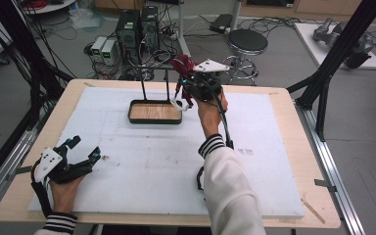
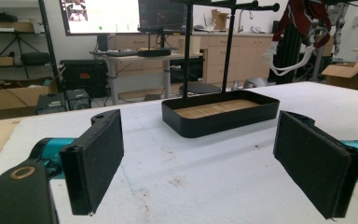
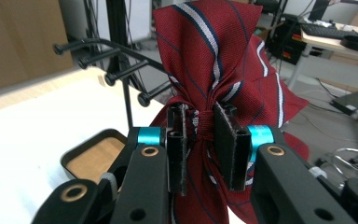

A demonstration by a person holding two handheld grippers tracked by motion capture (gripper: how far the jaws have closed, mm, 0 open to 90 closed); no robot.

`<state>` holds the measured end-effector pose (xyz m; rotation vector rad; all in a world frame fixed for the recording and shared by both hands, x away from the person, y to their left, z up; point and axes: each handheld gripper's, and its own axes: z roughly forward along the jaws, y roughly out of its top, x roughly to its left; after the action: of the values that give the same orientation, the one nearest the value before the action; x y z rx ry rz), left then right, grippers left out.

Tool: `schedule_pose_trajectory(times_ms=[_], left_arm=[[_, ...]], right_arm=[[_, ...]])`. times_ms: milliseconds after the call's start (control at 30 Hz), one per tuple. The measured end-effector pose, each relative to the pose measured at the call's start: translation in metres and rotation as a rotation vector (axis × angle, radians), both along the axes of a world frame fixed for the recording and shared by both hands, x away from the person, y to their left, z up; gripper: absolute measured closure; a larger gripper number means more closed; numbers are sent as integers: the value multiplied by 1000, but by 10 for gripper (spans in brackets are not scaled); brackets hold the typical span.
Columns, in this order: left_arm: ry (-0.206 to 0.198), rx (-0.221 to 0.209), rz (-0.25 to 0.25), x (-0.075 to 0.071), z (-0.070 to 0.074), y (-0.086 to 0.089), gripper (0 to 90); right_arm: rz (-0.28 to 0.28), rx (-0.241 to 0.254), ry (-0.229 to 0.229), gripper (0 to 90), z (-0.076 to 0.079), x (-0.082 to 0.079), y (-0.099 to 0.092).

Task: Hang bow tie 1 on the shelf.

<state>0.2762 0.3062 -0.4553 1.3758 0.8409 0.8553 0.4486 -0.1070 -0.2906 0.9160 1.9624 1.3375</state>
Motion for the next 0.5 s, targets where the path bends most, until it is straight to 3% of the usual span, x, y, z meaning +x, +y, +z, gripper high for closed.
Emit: schedule_pose_trajectory(times_ms=[500], left_arm=[[0, 0, 0, 0, 0, 0, 164]], right_arm=[[-30, 45, 13, 756, -7, 22, 6]])
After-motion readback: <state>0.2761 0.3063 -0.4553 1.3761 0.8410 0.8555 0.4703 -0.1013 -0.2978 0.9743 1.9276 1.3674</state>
